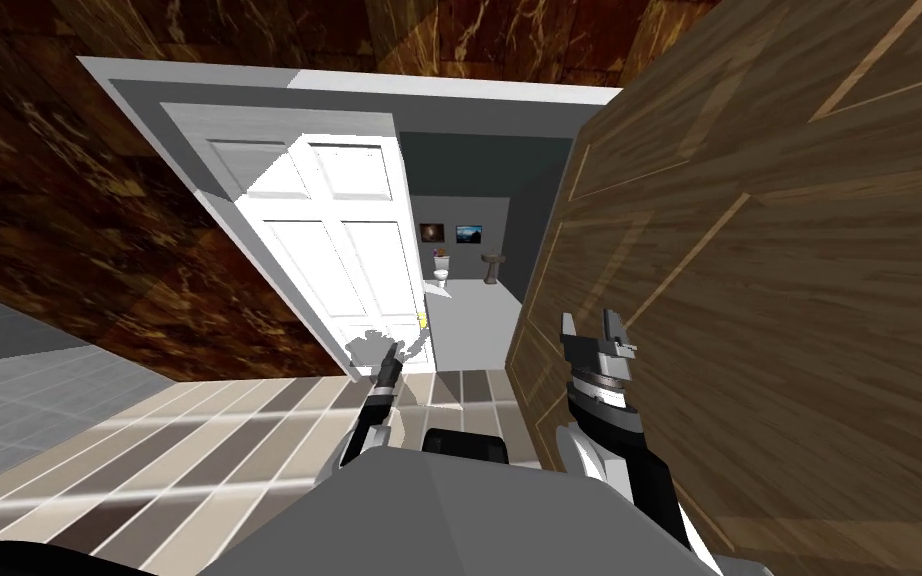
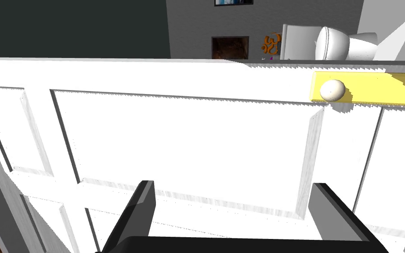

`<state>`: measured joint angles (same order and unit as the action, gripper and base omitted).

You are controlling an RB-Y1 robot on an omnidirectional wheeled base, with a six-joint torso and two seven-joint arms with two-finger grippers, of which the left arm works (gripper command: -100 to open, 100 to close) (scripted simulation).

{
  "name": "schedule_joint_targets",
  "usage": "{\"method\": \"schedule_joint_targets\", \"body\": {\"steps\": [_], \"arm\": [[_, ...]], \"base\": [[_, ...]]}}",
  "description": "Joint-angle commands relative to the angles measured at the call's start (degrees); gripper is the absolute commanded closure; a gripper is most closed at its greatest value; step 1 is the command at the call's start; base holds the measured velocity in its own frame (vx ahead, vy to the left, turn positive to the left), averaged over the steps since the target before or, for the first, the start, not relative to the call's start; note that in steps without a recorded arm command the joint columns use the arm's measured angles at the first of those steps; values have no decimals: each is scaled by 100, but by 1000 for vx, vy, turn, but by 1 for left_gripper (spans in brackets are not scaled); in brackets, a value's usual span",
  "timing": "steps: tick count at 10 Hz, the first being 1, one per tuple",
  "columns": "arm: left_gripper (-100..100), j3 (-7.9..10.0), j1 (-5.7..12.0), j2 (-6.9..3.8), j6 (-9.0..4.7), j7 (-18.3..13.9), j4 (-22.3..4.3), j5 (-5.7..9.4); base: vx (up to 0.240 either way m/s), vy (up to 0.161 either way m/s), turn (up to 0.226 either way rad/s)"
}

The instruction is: Pull the door open

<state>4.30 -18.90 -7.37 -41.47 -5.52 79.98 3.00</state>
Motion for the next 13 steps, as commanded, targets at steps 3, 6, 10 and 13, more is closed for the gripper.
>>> {"method": "schedule_joint_targets", "body": {"steps": [3, 6, 10, 13], "arm": [[-100, 16, 98, -9, -63, -23, -448, 7], [-100, 31, 173, -24, -105, -48, -786, 16], [-100, 46, 242, -37, -143, -71, -1094, 24], [-100, 59, 307, -47, -180, -93, -1386, 32]], "base": [[99, 31, -42], [97, 25, -35], [74, 24, -24], [81, 27, -32]]}}
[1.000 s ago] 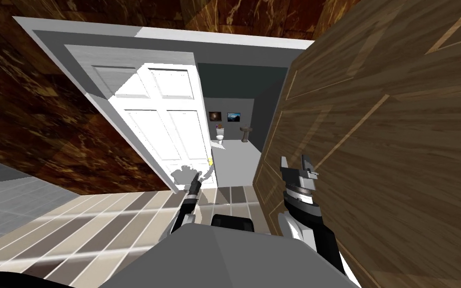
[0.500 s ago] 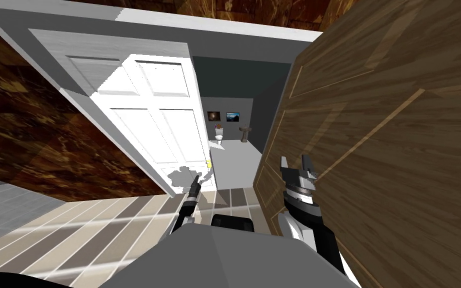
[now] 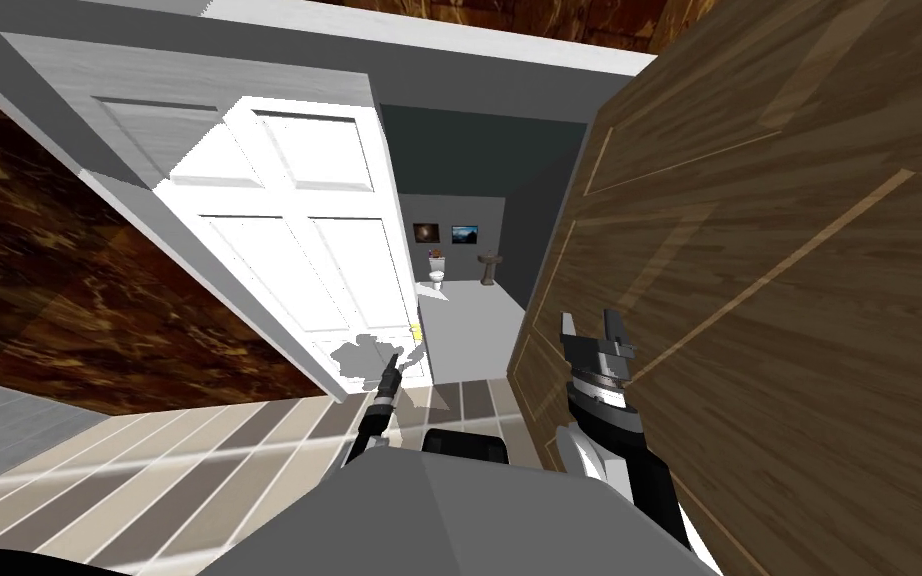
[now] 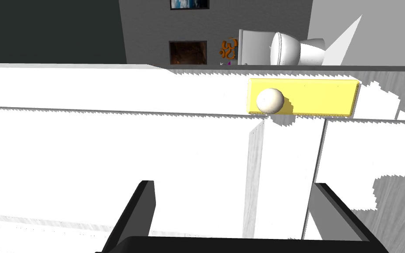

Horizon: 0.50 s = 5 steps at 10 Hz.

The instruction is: Pull the door open

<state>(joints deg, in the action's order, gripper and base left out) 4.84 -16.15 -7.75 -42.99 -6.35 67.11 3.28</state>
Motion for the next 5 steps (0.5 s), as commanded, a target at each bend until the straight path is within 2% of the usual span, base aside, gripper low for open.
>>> {"method": "schedule_joint_targets", "body": {"steps": [1, 5], "arm": [[-100, 10, 49, -12, -38, -16, -180, 6], [-100, 30, 144, -25, -91, -47, -606, 17]], "base": [[96, 31, -24], [111, 33, -31]]}}
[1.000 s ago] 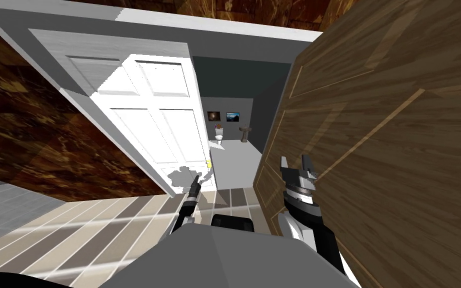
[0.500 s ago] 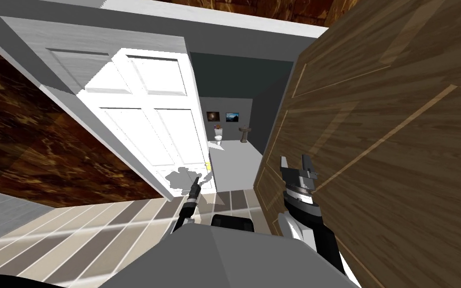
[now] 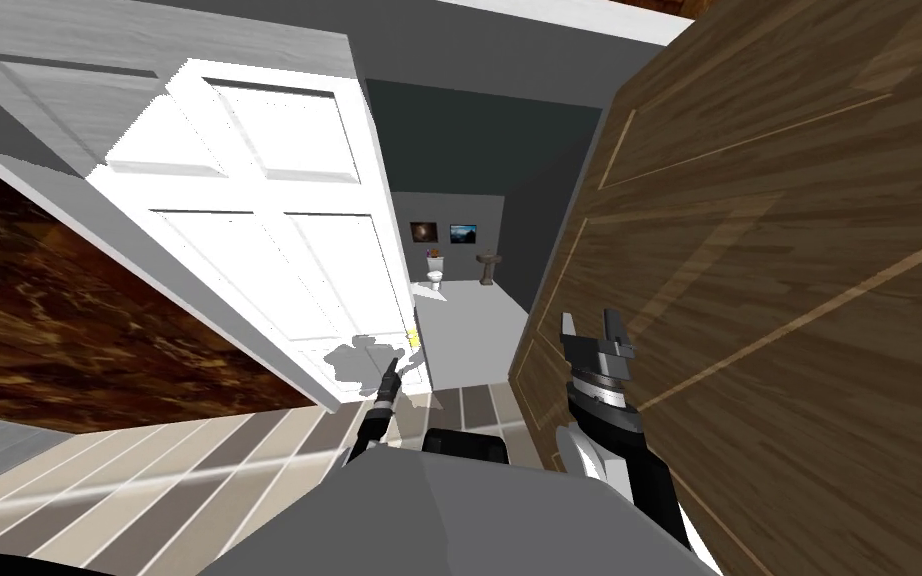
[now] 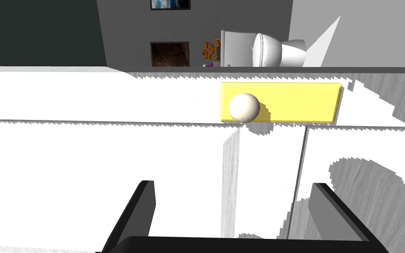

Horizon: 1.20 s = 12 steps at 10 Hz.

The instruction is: Pull the door open

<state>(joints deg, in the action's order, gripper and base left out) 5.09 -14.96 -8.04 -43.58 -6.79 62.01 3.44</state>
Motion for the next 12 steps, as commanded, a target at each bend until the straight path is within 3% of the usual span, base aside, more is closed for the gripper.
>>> {"method": "schedule_joint_targets", "body": {"steps": [1, 4, 12], "arm": [[-100, 9, 50, 1, -45, -11, -204, 4], [-100, 17, 97, -3, -69, -15, -348, 8], [-100, 354, 207, -348, -363, -270, -913, 231]], "base": [[107, 37, -35], [89, 37, -22], [190, 10, -94]]}}
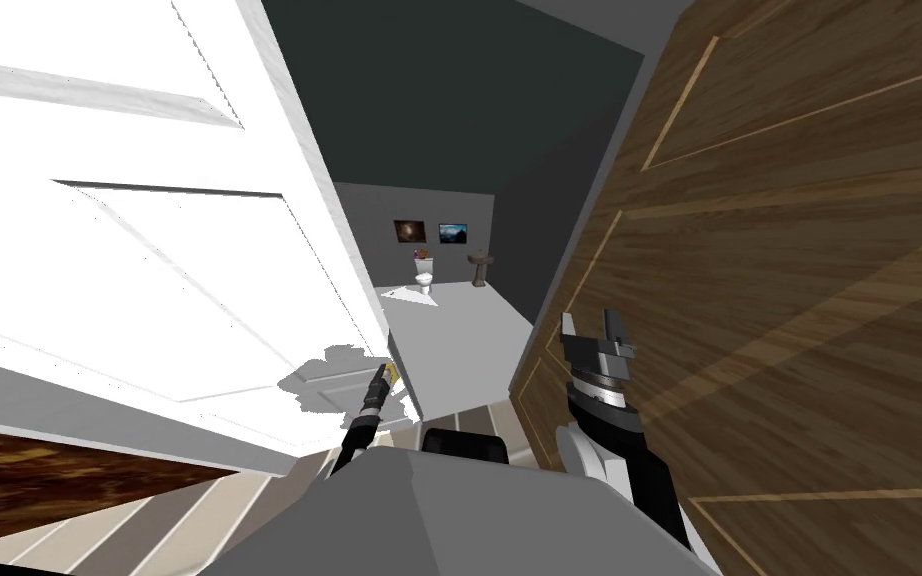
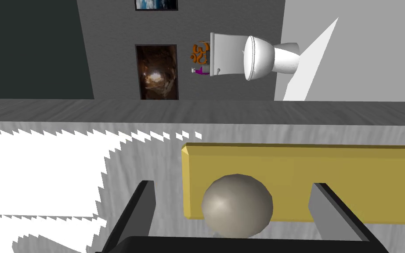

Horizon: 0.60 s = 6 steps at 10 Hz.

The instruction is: Pull the door open

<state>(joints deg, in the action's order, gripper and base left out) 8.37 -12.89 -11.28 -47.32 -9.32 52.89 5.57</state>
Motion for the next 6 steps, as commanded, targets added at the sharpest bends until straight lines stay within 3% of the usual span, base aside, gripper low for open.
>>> {"method": "schedule_joint_targets", "body": {"steps": [1, 2, 6], "arm": [[-100, 0, 0, 0, 0, 0, 0, 0], [100, 0, 0, 0, 0, 0, 0, 0], [100, 0, 0, 0, 0, 0, 0, 0]], "base": [[61, -10, 29], [-18, -3, -2], [-11, 2, -9]]}}
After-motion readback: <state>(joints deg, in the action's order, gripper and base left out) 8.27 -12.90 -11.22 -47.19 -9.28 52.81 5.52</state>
